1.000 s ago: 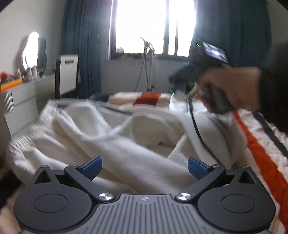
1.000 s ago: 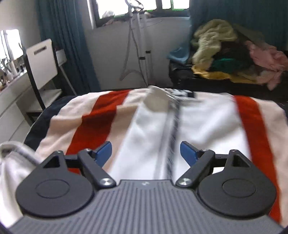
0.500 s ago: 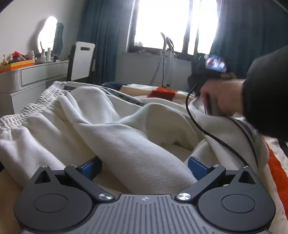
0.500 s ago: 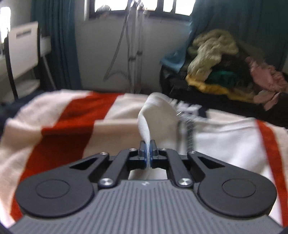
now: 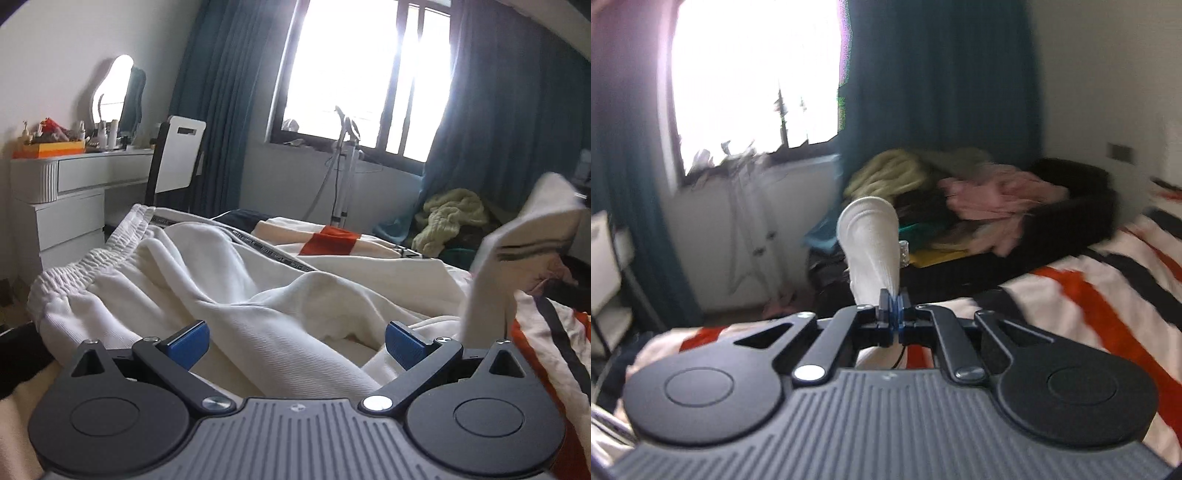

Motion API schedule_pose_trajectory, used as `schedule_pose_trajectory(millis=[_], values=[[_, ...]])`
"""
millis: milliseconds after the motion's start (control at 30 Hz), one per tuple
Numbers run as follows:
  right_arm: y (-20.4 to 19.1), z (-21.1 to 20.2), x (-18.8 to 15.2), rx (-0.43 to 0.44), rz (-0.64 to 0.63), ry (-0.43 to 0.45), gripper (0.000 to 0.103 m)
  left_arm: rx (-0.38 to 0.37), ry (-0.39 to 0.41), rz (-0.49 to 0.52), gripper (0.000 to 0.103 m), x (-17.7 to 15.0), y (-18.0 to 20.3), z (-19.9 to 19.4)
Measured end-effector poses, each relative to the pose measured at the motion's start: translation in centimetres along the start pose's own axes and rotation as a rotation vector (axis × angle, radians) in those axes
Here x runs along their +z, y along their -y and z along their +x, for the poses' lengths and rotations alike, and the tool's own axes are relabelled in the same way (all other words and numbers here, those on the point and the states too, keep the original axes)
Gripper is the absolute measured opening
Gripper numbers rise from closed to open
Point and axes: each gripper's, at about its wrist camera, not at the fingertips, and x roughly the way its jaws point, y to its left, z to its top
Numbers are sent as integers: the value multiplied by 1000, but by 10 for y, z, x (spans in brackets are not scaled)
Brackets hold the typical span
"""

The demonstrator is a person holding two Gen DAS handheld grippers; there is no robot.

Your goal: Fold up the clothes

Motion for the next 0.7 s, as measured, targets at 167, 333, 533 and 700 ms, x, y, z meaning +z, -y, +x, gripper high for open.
schedule_pose_trajectory(millis=[167,333,533,700], values=[[118,-67,-37,-81,211,-1,5,-15,20,70,102,1,16,-20],[223,-105,-118,-145,528,-137,6,-46,60,111,102,0,21,-43],[277,-128,-189,-103,851,-250,6,15,15,107,102,4,12,-45],[287,-139,-208,-36,949,-300,8,-15,-96,39,102,5,-5,-34]])
